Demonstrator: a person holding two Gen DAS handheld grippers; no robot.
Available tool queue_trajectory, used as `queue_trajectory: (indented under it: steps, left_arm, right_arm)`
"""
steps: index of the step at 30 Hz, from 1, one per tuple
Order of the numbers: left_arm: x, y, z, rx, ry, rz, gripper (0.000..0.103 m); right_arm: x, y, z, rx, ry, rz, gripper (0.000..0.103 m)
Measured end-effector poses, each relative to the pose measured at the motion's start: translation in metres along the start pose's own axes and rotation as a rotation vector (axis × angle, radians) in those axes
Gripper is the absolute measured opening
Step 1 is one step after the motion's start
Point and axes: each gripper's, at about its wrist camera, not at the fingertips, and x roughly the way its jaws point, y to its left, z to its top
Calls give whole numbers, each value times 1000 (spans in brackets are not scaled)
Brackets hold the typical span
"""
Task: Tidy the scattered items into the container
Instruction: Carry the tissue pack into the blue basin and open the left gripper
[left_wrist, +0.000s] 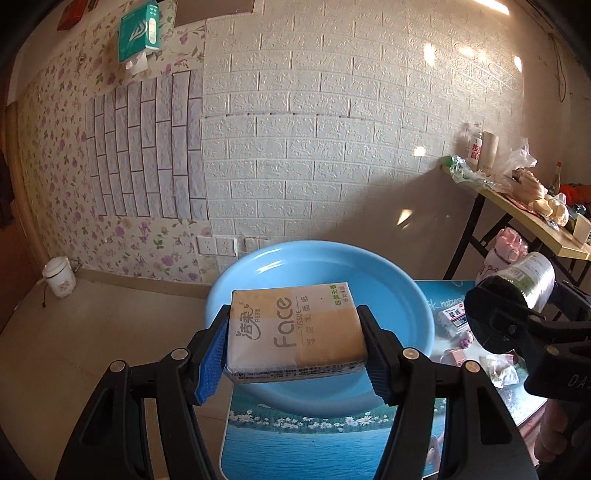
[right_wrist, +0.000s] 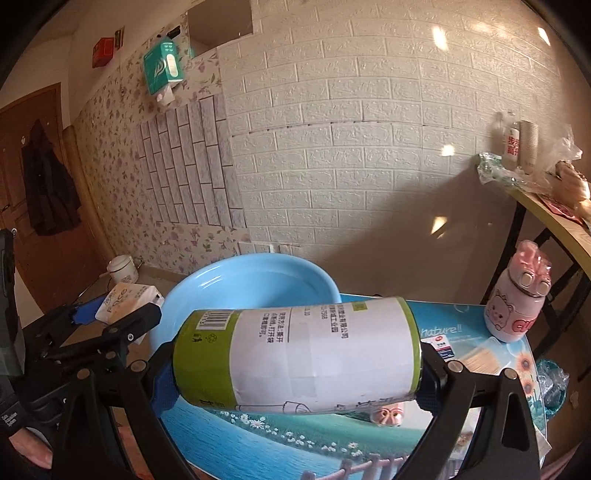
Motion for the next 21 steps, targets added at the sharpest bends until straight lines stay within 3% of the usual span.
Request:
queue_trajectory:
  steps: [11, 21]
  left_arm:
    - [60, 0, 0, 26, 41, 30, 63]
    - [83, 14, -5, 14, 65, 65, 64]
  right_arm:
    - [45, -6, 0, 0, 84, -57, 98]
    - [70, -11, 3, 1, 106, -72, 98]
